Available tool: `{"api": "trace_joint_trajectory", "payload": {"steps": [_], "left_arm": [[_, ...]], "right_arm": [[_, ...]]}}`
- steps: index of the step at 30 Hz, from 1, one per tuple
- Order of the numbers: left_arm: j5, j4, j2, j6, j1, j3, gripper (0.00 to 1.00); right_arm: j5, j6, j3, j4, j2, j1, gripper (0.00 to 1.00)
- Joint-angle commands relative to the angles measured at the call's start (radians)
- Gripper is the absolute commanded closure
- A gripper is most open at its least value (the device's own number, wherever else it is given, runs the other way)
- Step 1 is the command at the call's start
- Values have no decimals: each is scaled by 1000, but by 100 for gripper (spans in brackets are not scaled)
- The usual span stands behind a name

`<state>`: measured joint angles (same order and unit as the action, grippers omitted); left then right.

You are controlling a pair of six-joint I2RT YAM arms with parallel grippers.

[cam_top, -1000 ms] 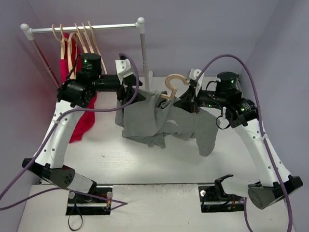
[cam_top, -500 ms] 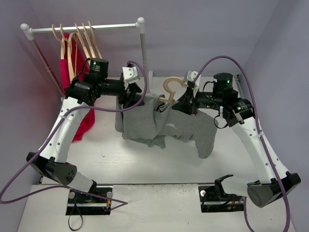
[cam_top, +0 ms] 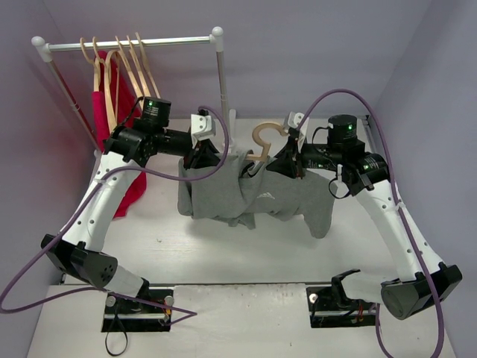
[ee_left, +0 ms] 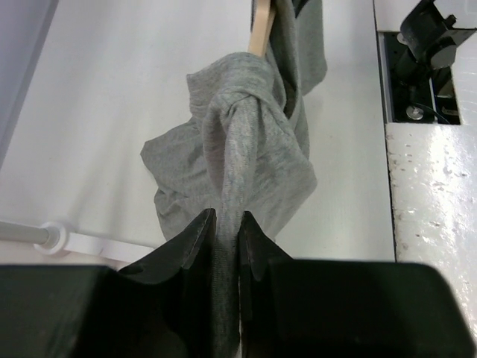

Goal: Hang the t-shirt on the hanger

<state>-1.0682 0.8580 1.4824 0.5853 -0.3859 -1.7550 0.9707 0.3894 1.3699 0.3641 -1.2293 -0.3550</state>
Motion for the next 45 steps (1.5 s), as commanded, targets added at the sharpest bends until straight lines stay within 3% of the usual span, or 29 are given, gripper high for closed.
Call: {"api": "trace_joint_trajectory", "payload": {"steps": [1, 6, 9, 19, 22, 24, 26, 28, 30, 37, 43, 45], "left_arm": [[-67, -38, -71, 42, 5, 22, 100], [-81, -36, -102, 20, 5, 72, 100], [-47, -34, -136, 20, 5, 104, 100], [1, -86, -194, -32, 10, 162, 100], [-9, -278, -230, -180, 12, 251, 100], [-9, -409, -248, -255, 12, 307, 100], [10, -658, -283, -379, 10, 375, 100], [52, -844, -316, -528, 8, 470, 100], [122, -942, -325, -574, 4, 494, 100], [258, -944, -350, -613, -7, 413, 100], [341, -789, -320, -636, -7, 125, 100], [428, -729, -297, -641, -7, 13, 100]], "right_arm": [[26, -6, 1, -83, 22, -4, 100], [-52, -6, -37, -85, 52, -4, 92], [-121, -9, -75, -84, 76, -3, 80], [-306, -37, -187, -85, 196, 8, 61], [-300, -68, -148, -85, 202, 8, 42], [-299, -81, -119, -85, 201, 8, 36], [-311, -92, -75, -86, 199, 8, 28], [-313, -102, -32, -86, 194, 8, 24], [-322, -113, 10, -88, 189, 8, 24], [-590, -154, 237, -88, 151, 10, 22], [-874, -203, 433, -95, 83, 8, 22], [-960, -208, 482, -100, 66, 8, 21]]}}
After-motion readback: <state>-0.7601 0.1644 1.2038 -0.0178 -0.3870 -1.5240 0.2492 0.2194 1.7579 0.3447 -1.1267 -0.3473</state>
